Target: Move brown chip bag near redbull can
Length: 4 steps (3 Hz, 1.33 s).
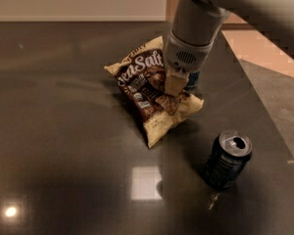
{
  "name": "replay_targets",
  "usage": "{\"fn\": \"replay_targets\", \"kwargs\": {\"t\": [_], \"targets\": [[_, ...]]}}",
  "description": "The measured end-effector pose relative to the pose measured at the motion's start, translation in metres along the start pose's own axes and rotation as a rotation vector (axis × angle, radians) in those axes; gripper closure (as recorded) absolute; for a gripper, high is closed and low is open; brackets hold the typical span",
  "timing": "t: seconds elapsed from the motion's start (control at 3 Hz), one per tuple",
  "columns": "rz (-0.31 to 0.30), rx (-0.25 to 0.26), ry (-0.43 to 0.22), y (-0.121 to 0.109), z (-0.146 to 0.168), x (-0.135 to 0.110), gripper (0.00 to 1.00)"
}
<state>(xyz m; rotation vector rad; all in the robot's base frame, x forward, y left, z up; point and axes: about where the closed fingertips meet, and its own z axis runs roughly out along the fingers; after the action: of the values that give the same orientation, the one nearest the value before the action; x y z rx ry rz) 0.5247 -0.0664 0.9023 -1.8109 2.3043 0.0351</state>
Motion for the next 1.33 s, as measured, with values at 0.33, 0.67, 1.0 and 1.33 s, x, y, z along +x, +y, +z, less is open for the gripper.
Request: {"fn": "replay_targets", "kwargs": {"t": [0.33,0.67,1.0,1.33], "targets": [[0.041,0.015,0.013,-0.018,0.001,0.011,0.82],[0.071,0.021,0.012,-0.032,0.002,0.022,0.58],[0.089,0.025,0.011,-0.041,0.002,0.030,0.36],[0.112,0.036,0.006,-0.049,-0.004,0.040,0.12]]}}
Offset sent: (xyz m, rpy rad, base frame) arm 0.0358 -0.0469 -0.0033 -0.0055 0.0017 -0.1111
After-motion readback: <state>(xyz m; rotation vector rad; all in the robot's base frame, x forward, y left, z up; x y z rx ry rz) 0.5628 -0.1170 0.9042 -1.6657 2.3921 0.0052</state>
